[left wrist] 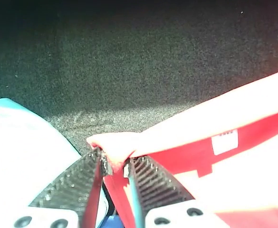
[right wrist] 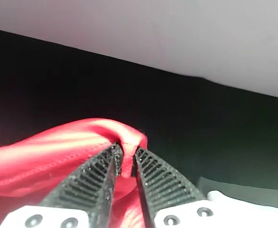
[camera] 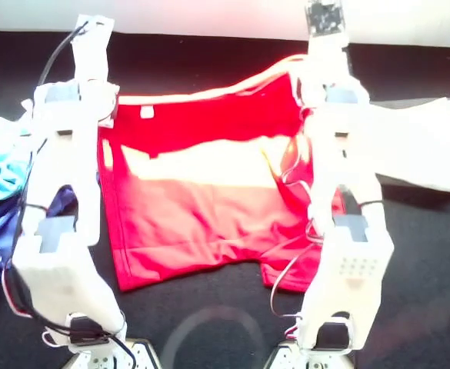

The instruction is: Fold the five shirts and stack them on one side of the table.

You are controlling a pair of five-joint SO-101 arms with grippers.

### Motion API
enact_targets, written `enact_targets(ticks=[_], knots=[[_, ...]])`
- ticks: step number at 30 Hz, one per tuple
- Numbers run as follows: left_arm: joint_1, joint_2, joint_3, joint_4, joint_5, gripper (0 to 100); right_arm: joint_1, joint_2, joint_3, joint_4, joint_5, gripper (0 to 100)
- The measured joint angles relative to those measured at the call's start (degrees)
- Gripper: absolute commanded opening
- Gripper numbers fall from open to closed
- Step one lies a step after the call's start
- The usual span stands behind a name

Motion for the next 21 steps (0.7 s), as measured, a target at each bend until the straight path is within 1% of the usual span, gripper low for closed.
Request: enact_targets(ticks=[5, 7, 12, 17, 19, 21], knots=[[-0.26, 8.97, -6.15, 0.00, 0.00, 1, 0.00, 7.12, 0.00, -6.86, 0.00, 0.6], [-0.35, 11.34, -7.38, 0.00, 0.00, 1, -0.09, 9.76, 0.00, -7.56, 0.00, 0.6], [-0.35, 15.91, -10.37, 3.43, 0.00, 1, -0.09, 13.63, 0.00, -8.00, 0.00, 0.6], [-0.35, 17.49, -14.77, 10.55, 0.00, 1, -0.09, 13.54, -2.02, -6.95, 0.00, 0.6], [-0.35, 17.58, -17.58, 14.68, 0.00, 1, -0.09, 12.31, -3.60, -3.34, 0.00, 0.6], [-0.35, 17.58, -21.45, 19.96, 0.00, 1, -0.09, 9.67, -5.19, 2.46, 0.00, 0.6]])
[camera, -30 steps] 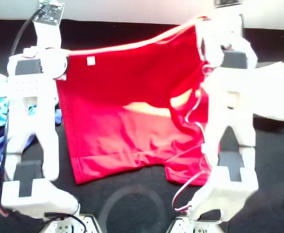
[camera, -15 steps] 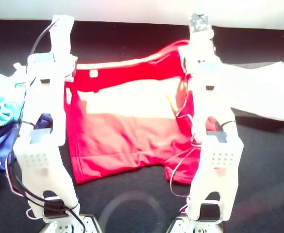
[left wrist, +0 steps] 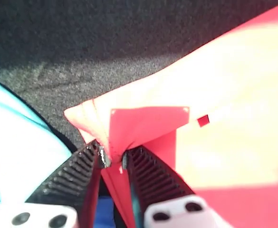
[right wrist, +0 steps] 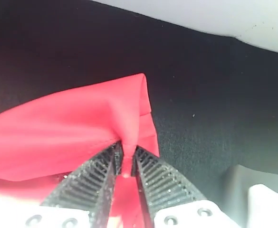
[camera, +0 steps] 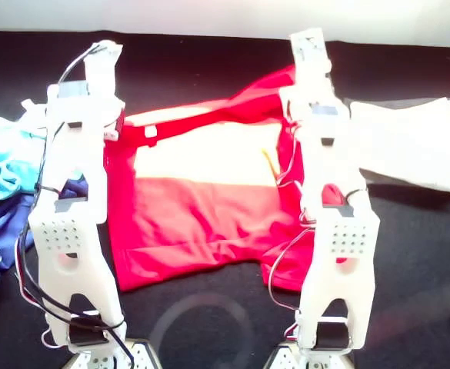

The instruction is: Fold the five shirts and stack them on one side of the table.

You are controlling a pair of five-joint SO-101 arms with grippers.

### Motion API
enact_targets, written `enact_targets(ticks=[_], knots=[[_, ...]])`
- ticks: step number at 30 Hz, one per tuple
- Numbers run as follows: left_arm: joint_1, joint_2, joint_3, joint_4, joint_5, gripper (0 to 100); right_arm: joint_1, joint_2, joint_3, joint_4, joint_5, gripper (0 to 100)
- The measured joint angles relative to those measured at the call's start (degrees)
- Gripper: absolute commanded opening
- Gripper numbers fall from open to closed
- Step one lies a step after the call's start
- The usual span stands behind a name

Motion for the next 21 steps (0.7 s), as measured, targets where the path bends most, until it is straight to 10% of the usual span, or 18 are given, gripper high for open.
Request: enact_targets(ticks=[10, 21], knots=[[0.18, -0.09, -14.59, 23.30, -0.09, 1, 0.00, -12.04, -2.02, 29.10, 0.00, 0.6], [0.53, -5.63, -1.85, 25.41, -0.09, 1, 0.00, -18.64, -2.02, 46.77, 0.00, 0.6]])
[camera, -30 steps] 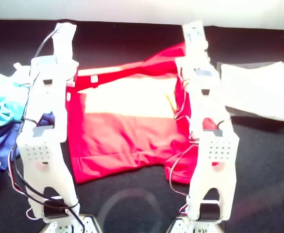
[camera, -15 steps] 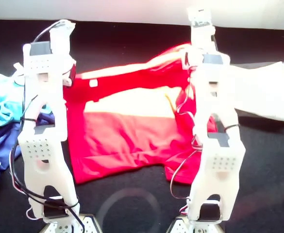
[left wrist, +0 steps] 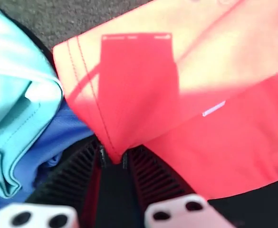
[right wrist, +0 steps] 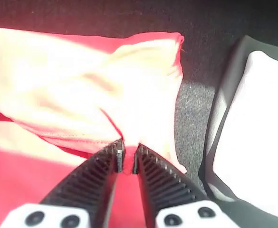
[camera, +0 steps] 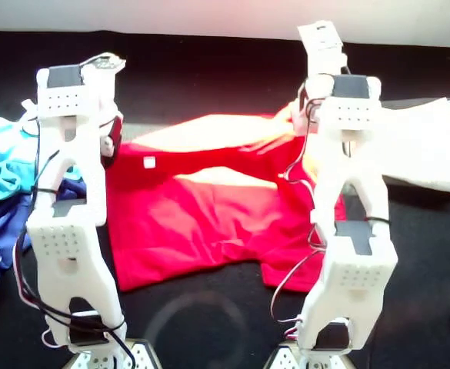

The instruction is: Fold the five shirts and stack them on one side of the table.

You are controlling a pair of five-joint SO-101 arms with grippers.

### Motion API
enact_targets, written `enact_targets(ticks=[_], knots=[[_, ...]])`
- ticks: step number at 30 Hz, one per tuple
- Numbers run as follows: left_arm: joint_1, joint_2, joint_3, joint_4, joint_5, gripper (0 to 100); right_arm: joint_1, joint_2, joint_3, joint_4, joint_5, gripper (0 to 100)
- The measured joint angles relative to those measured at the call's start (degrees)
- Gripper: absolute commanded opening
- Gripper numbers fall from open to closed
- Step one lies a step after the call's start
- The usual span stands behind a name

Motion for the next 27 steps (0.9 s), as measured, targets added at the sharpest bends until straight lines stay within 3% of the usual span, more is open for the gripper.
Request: enact_targets(ticks=[9, 17, 27], knots=[[0.00, -22.33, 26.55, -0.35, 0.00, 1, 0.00, -4.48, -0.09, 16.00, 0.00, 0.6], [0.00, -34.55, 43.16, -6.07, 0.00, 1, -0.18, -11.96, 0.62, 17.93, 0.00, 0.6], [0.00, -38.15, 46.24, -14.07, 0.00, 1, -2.37, -11.87, 18.37, -0.79, 0.00, 0.6]])
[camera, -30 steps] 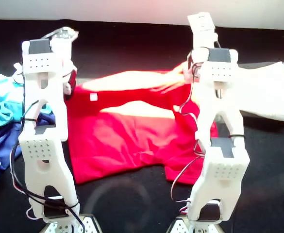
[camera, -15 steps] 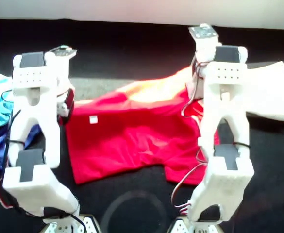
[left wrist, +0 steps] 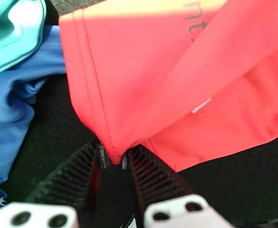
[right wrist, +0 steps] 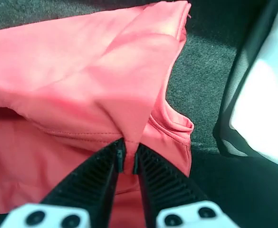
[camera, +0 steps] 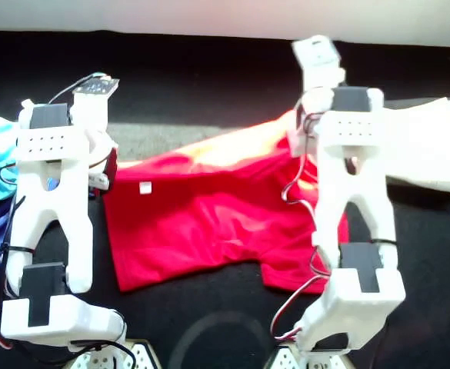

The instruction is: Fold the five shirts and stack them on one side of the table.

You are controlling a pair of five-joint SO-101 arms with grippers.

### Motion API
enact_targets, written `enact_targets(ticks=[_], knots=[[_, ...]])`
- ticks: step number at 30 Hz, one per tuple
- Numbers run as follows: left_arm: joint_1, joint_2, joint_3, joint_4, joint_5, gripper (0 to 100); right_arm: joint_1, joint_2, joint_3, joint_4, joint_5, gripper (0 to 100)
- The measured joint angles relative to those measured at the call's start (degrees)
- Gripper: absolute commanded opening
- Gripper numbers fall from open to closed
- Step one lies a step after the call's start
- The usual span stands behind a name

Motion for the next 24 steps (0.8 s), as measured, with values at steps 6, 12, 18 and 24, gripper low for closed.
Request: enact_targets(ticks=[6, 12, 18, 24], knots=[[0.00, 0.00, 0.00, -0.09, 0.00, 1, -0.35, 5.80, 6.86, -7.82, 0.00, 0.6], [0.00, 0.00, 0.00, -0.26, 0.00, 1, 5.19, 13.45, 6.86, -16.88, 0.00, 0.6], [0.09, 0.00, 0.00, -0.26, 0.09, 1, 10.11, 16.70, 6.95, -19.34, 0.00, 0.6], [0.09, 0.00, 0.00, -0.26, 0.09, 1, 10.64, 15.30, 6.33, -14.86, 0.00, 0.6]])
